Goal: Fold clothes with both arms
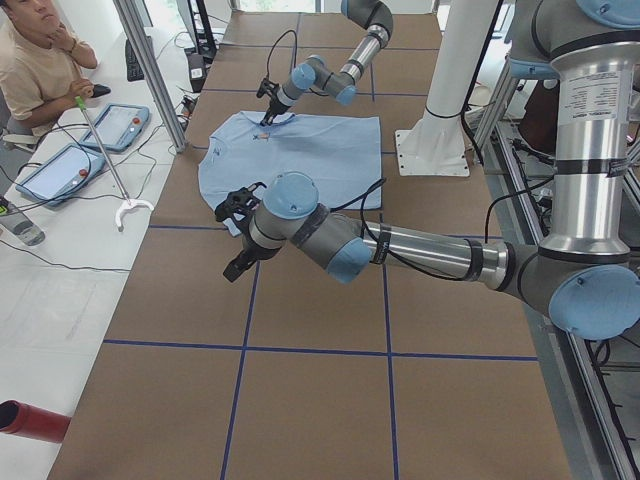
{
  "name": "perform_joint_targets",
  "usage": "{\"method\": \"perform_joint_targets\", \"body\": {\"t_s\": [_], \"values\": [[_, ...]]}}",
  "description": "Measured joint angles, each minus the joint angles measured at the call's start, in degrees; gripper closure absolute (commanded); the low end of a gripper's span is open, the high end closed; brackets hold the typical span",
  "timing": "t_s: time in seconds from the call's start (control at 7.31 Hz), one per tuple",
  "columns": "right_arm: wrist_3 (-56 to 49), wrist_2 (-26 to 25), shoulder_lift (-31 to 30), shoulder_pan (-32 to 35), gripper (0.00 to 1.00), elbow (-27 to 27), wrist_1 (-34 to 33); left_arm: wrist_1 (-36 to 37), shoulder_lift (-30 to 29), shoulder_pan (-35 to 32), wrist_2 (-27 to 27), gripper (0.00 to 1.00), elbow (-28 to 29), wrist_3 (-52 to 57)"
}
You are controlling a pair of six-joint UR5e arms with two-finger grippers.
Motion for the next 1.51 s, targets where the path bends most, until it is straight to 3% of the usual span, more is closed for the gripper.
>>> {"method": "perform_joint_targets", "body": {"t_s": [0.14, 0.55, 0.68, 1.1, 1.51], "values": [[0.62, -0.19, 0.44, 0.0, 0.01, -0.61, 0.02, 0.0, 0.03, -0.01, 0.0, 0.0, 0.01, 0.01], [0.04, -0.06, 1.61, 0.33, 0.0, -1.28, 0.03, 0.02, 0.0, -0.02, -0.11, 0.0, -0.01, -0.01], [-0.59, 2.55, 2.94, 1.65, 0.0, -1.15, -0.16, -0.13, -0.16, 0.02, -0.15, 0.0, -0.22, 0.0], [-7.33, 19.0, 5.3, 10.18, 0.0, 1.46, -7.38, -5.47, -2.16, 0.81, 0.13, 0.0, 0.02, -7.63], [-22.9, 34.85, -0.97, 22.87, 0.0, 12.28, -14.53, -8.24, -10.1, 9.16, 3.44, 0.0, 1.0, -28.18]]}}
